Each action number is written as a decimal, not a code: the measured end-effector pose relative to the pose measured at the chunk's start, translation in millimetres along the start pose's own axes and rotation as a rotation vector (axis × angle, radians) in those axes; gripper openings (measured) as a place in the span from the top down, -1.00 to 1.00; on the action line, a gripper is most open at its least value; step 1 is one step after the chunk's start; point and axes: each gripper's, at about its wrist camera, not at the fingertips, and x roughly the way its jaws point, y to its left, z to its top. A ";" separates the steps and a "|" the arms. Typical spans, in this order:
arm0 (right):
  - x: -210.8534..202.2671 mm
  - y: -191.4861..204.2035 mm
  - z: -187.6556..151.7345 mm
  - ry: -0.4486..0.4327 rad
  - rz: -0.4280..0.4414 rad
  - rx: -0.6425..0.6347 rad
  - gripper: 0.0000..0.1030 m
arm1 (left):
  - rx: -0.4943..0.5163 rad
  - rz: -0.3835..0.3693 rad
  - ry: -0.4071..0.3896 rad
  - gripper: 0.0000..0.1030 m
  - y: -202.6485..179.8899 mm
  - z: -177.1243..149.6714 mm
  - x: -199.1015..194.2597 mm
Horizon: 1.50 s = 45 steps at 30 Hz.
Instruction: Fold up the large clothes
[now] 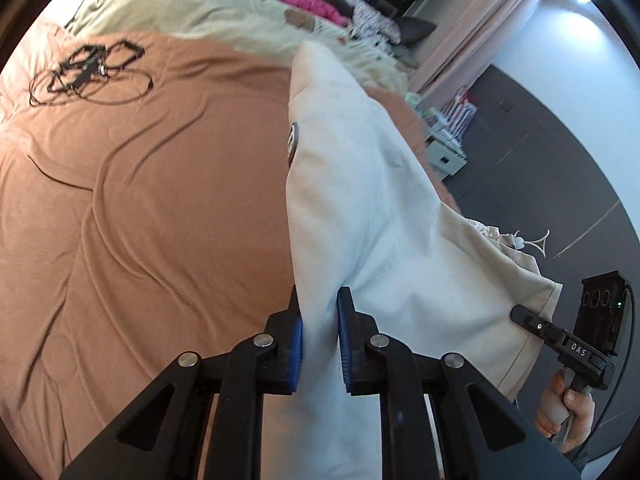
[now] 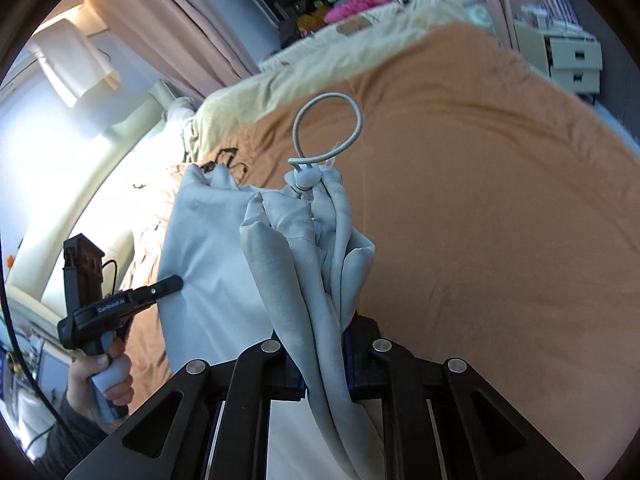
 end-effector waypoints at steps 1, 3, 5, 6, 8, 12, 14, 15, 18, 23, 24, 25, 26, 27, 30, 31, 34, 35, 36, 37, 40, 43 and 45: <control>-8.6 5.3 -2.1 -0.014 0.000 -0.002 0.74 | 0.003 -0.007 -0.012 0.69 -5.2 -3.7 -7.7; -28.3 14.0 -8.9 -0.043 0.000 -0.006 0.74 | 0.005 -0.024 -0.034 0.69 -11.1 -10.7 -26.5; -45.3 21.4 -15.5 -0.067 0.002 -0.013 0.75 | 0.008 -0.040 -0.053 0.70 -19.1 -17.9 -44.1; -53.6 25.4 -18.9 -0.079 0.002 -0.016 0.75 | 0.012 -0.046 -0.061 0.70 -20.7 -21.8 -51.1; -68.4 33.6 -24.5 -0.098 0.000 -0.021 0.75 | 0.022 -0.060 -0.075 0.70 -28.5 -30.3 -67.4; -98.3 51.5 -32.9 -0.138 -0.006 -0.035 0.76 | 0.039 -0.089 -0.096 0.72 -47.1 -39.0 -90.5; -117.6 58.4 -37.3 -0.165 -0.012 -0.044 0.76 | 0.053 -0.109 -0.115 0.72 -59.1 -45.5 -103.6; -125.3 63.2 -37.3 -0.181 -0.016 -0.050 0.76 | 0.058 -0.119 -0.121 0.72 -64.5 -47.0 -108.4; -151.6 69.9 -41.1 -0.218 -0.032 -0.063 0.76 | 0.071 -0.149 -0.130 0.72 -86.2 -53.0 -122.7; -203.1 76.1 -42.4 -0.264 -0.087 -0.067 0.76 | 0.114 -0.209 -0.140 0.72 -137.7 -62.6 -142.5; -214.3 75.3 -42.1 -0.273 -0.099 -0.071 0.76 | 0.119 -0.222 -0.139 0.72 -146.3 -64.2 -144.5; -220.6 73.4 -40.9 -0.280 -0.111 -0.073 0.76 | 0.125 -0.235 -0.138 0.72 -155.1 -66.9 -146.4; -231.2 70.7 -39.9 -0.288 -0.125 -0.073 0.76 | 0.133 -0.249 -0.137 0.72 -166.4 -69.3 -148.1; -242.0 67.8 -40.9 -0.294 -0.135 -0.069 0.76 | 0.140 -0.256 -0.137 0.72 -175.4 -71.5 -149.0; -272.2 58.2 -40.2 -0.319 -0.168 -0.073 0.76 | 0.160 -0.280 -0.123 0.72 -205.8 -77.9 -144.2; -283.4 52.8 -40.2 -0.330 -0.181 -0.073 0.76 | 0.165 -0.286 -0.114 0.73 -215.5 -79.5 -140.4; -306.8 41.0 -45.5 -0.346 -0.230 -0.078 0.76 | 0.184 -0.313 -0.090 0.73 -245.8 -86.8 -129.6; -315.4 40.4 -50.3 -0.352 -0.242 -0.082 0.76 | 0.189 -0.319 -0.088 0.73 -253.2 -87.9 -125.9; -324.6 36.0 -52.2 -0.361 -0.256 -0.086 0.76 | 0.199 -0.323 -0.084 0.73 -264.6 -91.2 -121.5; -332.9 30.3 -52.6 -0.367 -0.271 -0.087 0.76 | 0.203 -0.328 -0.079 0.74 -272.6 -93.1 -118.0; -352.3 20.2 -54.7 -0.380 -0.310 -0.082 0.76 | 0.222 -0.346 -0.065 0.74 -298.4 -98.4 -104.3; -373.9 7.5 -58.3 -0.403 -0.349 -0.084 0.76 | 0.241 -0.358 -0.057 0.74 -322.0 -105.9 -95.2; -384.4 0.9 -59.8 -0.414 -0.367 -0.079 0.76 | 0.243 -0.367 -0.041 0.74 -335.7 -107.0 -84.2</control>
